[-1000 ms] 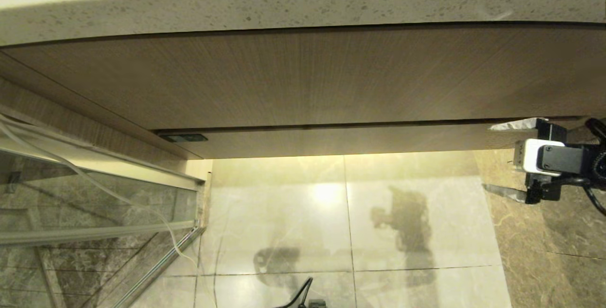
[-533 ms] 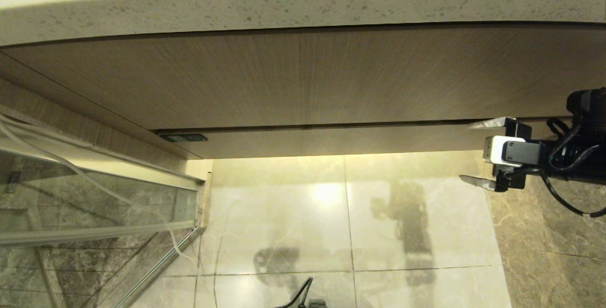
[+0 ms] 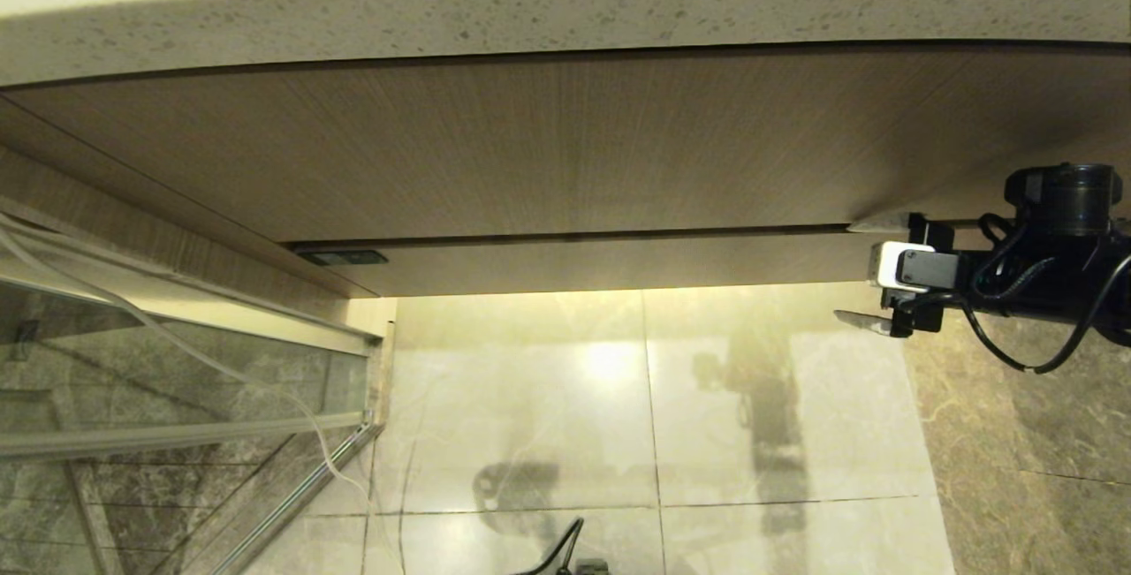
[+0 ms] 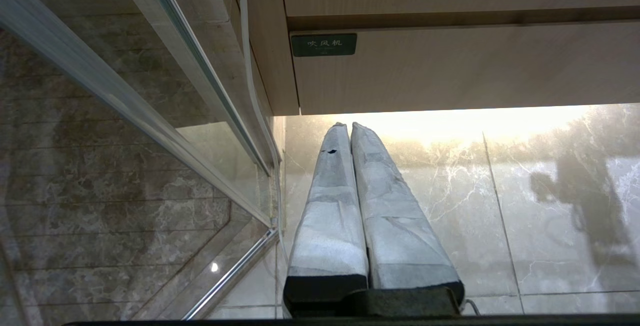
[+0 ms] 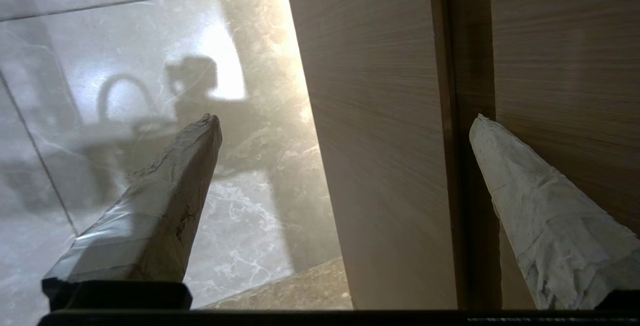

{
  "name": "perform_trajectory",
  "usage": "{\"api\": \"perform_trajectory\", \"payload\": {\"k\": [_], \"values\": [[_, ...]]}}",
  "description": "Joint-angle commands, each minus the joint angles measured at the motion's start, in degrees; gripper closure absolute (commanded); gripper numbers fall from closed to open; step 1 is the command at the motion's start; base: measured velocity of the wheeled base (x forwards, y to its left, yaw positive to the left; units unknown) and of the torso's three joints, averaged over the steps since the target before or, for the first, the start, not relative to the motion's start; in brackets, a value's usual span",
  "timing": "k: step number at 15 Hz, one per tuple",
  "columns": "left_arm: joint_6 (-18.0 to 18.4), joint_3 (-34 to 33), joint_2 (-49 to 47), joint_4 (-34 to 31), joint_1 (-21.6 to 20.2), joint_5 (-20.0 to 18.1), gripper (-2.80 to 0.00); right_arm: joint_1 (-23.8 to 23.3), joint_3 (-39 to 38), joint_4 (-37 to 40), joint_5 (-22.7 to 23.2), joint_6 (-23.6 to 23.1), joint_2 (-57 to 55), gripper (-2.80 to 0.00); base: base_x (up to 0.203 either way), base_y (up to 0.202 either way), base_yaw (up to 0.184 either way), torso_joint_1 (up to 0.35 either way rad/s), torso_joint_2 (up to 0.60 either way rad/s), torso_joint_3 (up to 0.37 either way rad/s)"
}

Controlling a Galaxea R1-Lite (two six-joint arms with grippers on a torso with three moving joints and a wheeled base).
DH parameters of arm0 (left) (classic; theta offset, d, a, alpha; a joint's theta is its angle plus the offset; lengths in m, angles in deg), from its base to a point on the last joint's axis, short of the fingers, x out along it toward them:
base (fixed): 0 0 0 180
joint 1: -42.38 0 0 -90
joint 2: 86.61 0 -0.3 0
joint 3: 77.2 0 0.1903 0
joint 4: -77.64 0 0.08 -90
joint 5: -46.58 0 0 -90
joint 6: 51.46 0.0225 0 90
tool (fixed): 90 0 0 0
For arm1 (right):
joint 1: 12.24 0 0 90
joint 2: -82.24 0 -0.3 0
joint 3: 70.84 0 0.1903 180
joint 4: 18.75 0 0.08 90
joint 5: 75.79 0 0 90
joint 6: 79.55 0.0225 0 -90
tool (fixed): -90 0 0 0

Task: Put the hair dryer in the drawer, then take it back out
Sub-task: Pull open the drawer

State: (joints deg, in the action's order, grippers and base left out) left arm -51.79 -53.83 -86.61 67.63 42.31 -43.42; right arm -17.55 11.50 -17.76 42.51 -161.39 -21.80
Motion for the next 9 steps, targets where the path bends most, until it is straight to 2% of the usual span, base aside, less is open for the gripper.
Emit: {"api": "perform_trajectory", "payload": {"k": [1,9], "values": [[0.1,-2.3,0.0,0.1,0.0,0.0,0.00,0.0,0.9,-1.9,0.2,0.1,-2.5,-2.80,0.000,0.000,0.000,0.000,0.00,0.000],[0.0,-2.3,0.0,0.1,0.0,0.0,0.00,-0.2,2.9,-6.4,0.2,2.6,-5.0,-2.80,0.000,0.000,0.000,0.000,0.00,0.000]]}}
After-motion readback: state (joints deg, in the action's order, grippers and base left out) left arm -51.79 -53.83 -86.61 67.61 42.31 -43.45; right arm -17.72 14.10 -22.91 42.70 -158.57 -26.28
